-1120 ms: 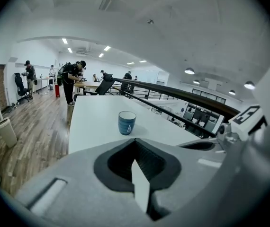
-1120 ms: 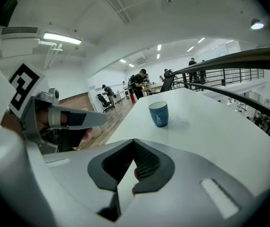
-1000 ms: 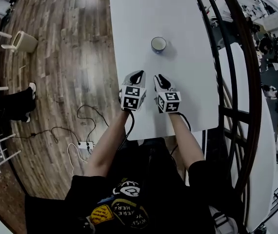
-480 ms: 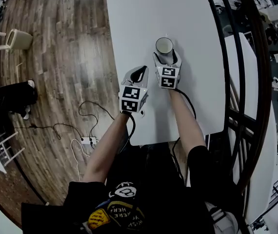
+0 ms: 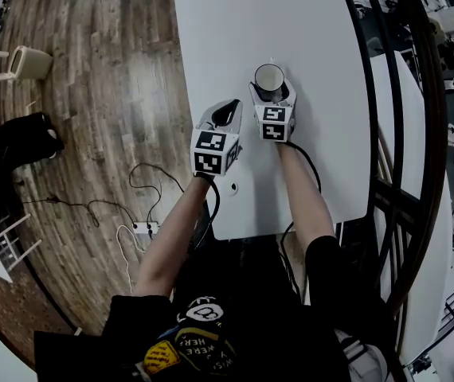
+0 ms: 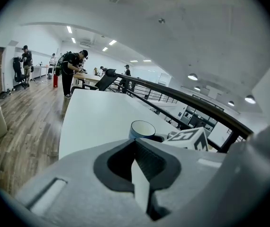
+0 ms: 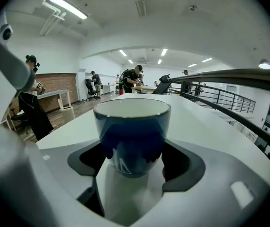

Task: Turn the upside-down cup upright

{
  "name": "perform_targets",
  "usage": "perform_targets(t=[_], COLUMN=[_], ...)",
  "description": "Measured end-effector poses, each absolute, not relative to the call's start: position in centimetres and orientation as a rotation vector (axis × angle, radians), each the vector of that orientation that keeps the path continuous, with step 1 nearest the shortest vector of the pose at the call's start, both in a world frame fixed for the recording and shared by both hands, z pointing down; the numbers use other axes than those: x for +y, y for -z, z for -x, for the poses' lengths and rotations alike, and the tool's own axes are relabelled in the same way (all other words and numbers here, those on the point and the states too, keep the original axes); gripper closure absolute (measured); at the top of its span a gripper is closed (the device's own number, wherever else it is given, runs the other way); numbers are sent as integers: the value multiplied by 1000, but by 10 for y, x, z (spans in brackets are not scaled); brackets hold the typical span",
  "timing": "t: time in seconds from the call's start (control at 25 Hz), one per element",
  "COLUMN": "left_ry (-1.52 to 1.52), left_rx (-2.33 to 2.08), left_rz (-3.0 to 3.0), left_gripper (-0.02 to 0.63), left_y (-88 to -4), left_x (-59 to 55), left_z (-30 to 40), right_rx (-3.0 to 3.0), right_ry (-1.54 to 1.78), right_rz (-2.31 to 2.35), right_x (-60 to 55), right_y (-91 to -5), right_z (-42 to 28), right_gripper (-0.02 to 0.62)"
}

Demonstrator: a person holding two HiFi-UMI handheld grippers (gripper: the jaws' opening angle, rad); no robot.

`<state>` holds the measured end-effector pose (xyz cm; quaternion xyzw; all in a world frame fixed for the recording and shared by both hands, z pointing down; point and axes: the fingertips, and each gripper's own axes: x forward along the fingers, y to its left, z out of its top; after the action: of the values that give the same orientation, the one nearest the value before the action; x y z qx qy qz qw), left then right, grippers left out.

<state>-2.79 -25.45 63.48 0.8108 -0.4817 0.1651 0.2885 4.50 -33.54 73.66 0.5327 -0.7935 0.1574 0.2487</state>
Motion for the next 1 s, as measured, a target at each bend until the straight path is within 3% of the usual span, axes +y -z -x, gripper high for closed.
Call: perform_targets(t=[0.12,0.16,0.36,0.56,0.68,0.72,0.84,1.0], left_ry=[-399,-401,-489,-425,-483,-508,-547,-406], left_rx=[-1233,-1207,-1134,-926,-879,-882,-900,-841], left_rz=[-2155,-2155,-2111,-2072,-2073,-2070,-2034,-1930], left_gripper=[589,521,487,411,420,478,549,563], left_y=[-628,-629,-647,-636,-628,-624,-620,-620], left_x=[-267,-272,-285,-272,-260,-256,-246,-236], left_z=[23,20,10,-25,-42,-45,-51,-54], right_rx=[-2197,-2204,-2225,-2327,-2341,-2334,-2279,-2257], right_ry=[-395,-396,-359,-265,-222,-196,-58,46], right_rz=[-1427,-1424,-1407,-1360,-1342,-1338,-1321,-1294], right_x=[-326,-323,-298,-266,-246,-240,-227,-212], right_y=[-734,-734,-724,-686,-666,-661,-647,-639], right_z=[-41,-40,-47,-53,-57,-60,-70,-80], right_gripper=[227,227,227,227,227,227,225,225])
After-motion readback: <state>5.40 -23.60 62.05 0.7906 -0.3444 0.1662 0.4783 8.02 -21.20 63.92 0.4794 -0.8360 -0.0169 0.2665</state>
